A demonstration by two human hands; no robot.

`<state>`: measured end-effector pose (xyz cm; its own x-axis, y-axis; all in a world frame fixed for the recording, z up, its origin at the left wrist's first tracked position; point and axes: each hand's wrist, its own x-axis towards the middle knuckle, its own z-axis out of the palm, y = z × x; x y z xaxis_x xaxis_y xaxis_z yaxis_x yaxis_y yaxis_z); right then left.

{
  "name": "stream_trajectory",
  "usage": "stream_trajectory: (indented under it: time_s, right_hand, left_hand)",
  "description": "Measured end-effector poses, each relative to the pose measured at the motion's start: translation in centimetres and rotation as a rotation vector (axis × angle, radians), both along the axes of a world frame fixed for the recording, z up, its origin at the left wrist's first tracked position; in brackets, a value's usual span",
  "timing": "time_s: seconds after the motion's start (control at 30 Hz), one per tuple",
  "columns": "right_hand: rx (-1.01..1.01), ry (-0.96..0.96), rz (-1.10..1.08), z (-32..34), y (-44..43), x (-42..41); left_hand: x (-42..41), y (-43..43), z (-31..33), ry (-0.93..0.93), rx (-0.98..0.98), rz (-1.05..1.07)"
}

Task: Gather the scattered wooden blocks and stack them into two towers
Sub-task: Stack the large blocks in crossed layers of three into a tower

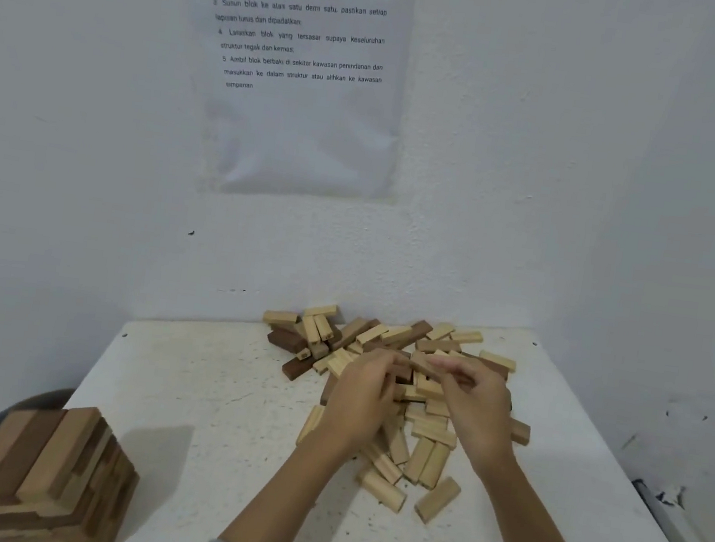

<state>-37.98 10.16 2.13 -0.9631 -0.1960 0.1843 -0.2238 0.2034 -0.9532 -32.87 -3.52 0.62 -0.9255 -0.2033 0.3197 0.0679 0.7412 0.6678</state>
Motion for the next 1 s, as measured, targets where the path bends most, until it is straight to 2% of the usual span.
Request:
stream_trajectory:
  time_s: [0.17,0.33,0.67,0.73,0.8,0.9,1.0]
  right_hand:
    - [0.129,0.171,0.109,-1.8,-0.7,-2.6]
    - [0.305,0.293,0.069,-4.2,-0.8,-3.3]
    - [0.506,0.271,0.104,-4.4,-0.3,-3.2]
    - [0.477,0.271,0.119,-4.5,-0.3,-3.1]
    - [0.344,0.276,0.125,-4.4,-0.4,-2.8]
    - [0.125,0.301,0.095,-3.6,-0.6,-2.0]
    - [0.026,0.225,0.118,-2.6,-1.1,-1.8]
  left_hand:
    - [-1.3,-1.0,-1.5,0.015,-0.035,0.001]
    - [-1.9,-1.6,-2.7,0.013,-0.095,0.013]
    - [-1.3,-1.9,-1.8,-0.204,-0.114,-0.039]
    - [-0.8,-1.6,-1.8,-0.172,-0.11,-0.054]
    - [-0.3,-1.4,-1.9,-0.106,-0.096,-0.064]
    - [0.4,-1.2,-2.1,-0.01,0.015,-0.008]
    - [1.2,-1.1,-1.8,0.061,0.165,0.098]
